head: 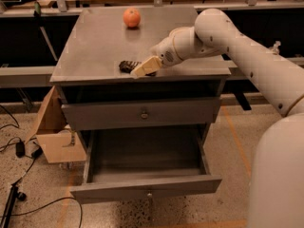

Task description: Place rxbar chocolate into middle drawer

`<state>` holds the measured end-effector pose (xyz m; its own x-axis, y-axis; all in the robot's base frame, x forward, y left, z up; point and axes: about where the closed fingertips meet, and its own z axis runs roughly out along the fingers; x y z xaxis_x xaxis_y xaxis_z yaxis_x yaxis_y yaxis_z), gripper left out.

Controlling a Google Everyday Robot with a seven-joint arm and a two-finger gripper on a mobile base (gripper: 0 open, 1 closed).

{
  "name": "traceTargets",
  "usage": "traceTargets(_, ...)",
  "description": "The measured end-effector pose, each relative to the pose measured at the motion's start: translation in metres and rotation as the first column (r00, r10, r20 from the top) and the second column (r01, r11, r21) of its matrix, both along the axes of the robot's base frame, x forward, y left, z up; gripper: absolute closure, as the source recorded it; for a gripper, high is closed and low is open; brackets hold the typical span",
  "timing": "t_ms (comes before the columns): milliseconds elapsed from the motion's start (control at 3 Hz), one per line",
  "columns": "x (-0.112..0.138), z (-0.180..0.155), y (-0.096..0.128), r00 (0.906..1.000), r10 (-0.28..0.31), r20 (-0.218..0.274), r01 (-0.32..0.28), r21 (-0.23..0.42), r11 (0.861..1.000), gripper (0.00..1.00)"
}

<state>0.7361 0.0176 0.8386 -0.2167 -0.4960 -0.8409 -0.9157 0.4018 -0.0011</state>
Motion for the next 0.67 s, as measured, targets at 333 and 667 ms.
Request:
traceTargets(333, 0.0013, -0.0086, 0.0035, 1.0, 0.009, -0.001, -0.009, -0.014, 1.0, 0.41)
traceTargets(667, 0.001, -0.0117, 0.004, 0.9999, 0.013, 0.005, -0.013, -0.019, 1.0, 0.65)
